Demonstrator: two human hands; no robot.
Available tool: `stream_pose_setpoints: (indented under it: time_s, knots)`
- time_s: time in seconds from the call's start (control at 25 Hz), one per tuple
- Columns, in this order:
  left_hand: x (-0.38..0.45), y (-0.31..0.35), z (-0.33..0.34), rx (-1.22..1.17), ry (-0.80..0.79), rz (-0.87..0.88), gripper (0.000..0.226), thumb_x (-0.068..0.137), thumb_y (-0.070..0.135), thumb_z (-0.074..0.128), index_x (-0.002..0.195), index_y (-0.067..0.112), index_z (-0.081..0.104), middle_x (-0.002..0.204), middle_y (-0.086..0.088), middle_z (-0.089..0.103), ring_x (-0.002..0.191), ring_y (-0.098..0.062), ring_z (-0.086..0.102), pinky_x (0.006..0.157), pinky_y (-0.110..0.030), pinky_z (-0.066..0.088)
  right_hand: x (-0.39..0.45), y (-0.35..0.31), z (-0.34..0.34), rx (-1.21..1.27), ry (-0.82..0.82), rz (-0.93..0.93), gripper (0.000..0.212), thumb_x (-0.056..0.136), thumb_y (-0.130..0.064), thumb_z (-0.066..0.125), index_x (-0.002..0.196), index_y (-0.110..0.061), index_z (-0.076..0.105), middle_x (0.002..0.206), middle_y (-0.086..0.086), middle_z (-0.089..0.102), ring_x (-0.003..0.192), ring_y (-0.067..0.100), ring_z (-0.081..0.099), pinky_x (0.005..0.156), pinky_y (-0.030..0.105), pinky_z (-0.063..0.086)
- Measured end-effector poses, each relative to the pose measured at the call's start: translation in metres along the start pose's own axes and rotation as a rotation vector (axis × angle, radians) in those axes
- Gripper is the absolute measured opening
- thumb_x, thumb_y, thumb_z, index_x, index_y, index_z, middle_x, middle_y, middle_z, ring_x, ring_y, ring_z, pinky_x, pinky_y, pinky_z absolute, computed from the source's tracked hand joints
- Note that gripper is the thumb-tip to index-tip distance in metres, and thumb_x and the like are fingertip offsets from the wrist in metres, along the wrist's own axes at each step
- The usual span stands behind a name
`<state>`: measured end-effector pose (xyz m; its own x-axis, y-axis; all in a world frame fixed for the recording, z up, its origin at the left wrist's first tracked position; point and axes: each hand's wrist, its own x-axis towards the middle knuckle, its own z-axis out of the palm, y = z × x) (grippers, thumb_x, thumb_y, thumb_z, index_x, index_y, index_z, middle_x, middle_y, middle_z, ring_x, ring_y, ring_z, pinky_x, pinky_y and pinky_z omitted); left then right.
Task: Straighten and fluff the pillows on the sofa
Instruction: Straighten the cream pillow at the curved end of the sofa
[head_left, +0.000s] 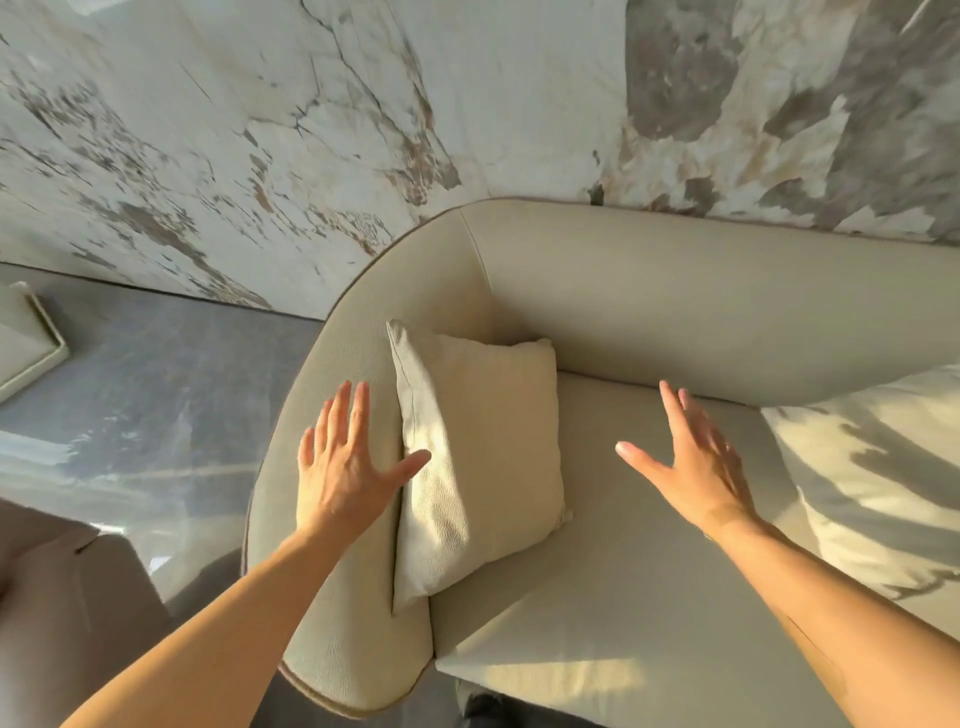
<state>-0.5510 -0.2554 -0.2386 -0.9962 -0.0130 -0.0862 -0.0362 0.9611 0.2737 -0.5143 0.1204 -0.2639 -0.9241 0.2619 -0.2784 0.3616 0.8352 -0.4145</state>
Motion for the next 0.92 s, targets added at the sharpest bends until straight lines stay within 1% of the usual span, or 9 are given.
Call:
stream_pose_setpoints:
  time_s: [0.12,0.24,0.32,0.4,0.48,0.56,0.64,0.72,0.92]
  knots:
    - [0.022,0.014,0.049,-0.105,-0.024,-0.08,0.114,0.071,0.088,0.041,0.156,0.026,-0.001,0.165,0.0,0.006,0.15,-0.021,0.011,0.12,-0.044,0.018,0.045,0.019,0.049,0.179,-0.157,0.104,0.095,0.072,-0.081,0.048,0.148,-0.049,0.0,0.161,-0.009,0.014,0.141,0.023,0.033,0.103,0.046,0.038]
    - [0.039,0.026,0.088,-0.232,-0.028,-0.229,0.113,0.07,0.083,0.052,0.155,0.029,0.0,0.163,0.001,0.013,0.147,-0.022,0.018,0.115,-0.047,0.029,0.089,0.025,0.097,0.342,-0.3,0.178,0.098,0.075,-0.074,0.054,0.152,-0.039,0.005,0.159,0.0,0.024,0.141,0.026,0.034,0.109,0.044,0.033]
    - [0.048,0.03,0.108,-0.235,0.018,-0.278,0.112,0.069,0.079,0.057,0.155,0.028,0.005,0.161,0.001,0.018,0.144,-0.023,0.021,0.115,-0.046,0.028,0.117,0.02,0.126,0.415,-0.392,0.207,0.097,0.079,-0.07,0.055,0.154,-0.033,0.007,0.159,0.003,0.027,0.142,0.028,0.032,0.112,0.042,0.027]
    - [0.052,0.033,0.119,-0.232,0.052,-0.283,0.112,0.069,0.077,0.06,0.155,0.027,0.008,0.158,-0.001,0.022,0.142,-0.024,0.022,0.114,-0.044,0.026,0.138,0.011,0.15,0.503,-0.451,0.213,0.096,0.08,-0.066,0.058,0.155,-0.029,0.009,0.158,0.004,0.029,0.141,0.028,0.034,0.112,0.042,0.03]
    - [0.053,0.036,0.124,-0.249,0.067,-0.287,0.113,0.069,0.076,0.061,0.155,0.027,0.007,0.157,-0.002,0.022,0.142,-0.024,0.022,0.115,-0.043,0.025,0.148,0.004,0.164,0.634,-0.497,0.241,0.102,0.073,-0.066,0.065,0.154,-0.033,0.013,0.155,0.002,0.033,0.136,0.028,0.041,0.105,0.046,0.04]
    - [0.053,0.037,0.126,-0.264,0.084,-0.294,0.112,0.07,0.074,0.063,0.155,0.027,0.008,0.156,-0.001,0.023,0.142,-0.024,0.023,0.114,-0.042,0.025,0.151,0.0,0.172,0.754,-0.566,0.273,0.112,0.059,-0.072,0.071,0.151,-0.042,0.016,0.154,0.0,0.034,0.135,0.028,0.04,0.106,0.051,0.039]
    - [0.053,0.038,0.125,-0.285,0.088,-0.299,0.111,0.071,0.072,0.065,0.155,0.028,0.008,0.156,0.0,0.023,0.142,-0.023,0.023,0.114,-0.043,0.026,0.154,0.0,0.177,0.912,-0.605,0.34,0.116,0.052,-0.072,0.076,0.149,-0.049,0.016,0.157,-0.004,0.028,0.142,0.027,0.03,0.111,0.057,0.028]
    - [0.052,0.04,0.124,-0.306,0.085,-0.307,0.11,0.071,0.07,0.066,0.155,0.029,0.008,0.156,0.002,0.023,0.142,-0.021,0.024,0.114,-0.044,0.028,0.159,0.001,0.182,1.043,-0.592,0.404,0.113,0.056,-0.07,0.075,0.149,-0.05,0.012,0.16,-0.005,0.021,0.145,0.027,0.022,0.113,0.059,0.02]
    - [0.054,0.042,0.121,-0.361,0.084,-0.308,0.106,0.071,0.065,0.069,0.154,0.03,0.012,0.152,0.002,0.029,0.139,-0.019,0.034,0.109,-0.049,0.036,0.168,-0.011,0.187,1.133,-0.624,0.411,0.105,0.065,-0.066,0.073,0.15,-0.045,0.016,0.152,-0.005,0.035,0.137,0.026,0.035,0.105,0.058,0.031]
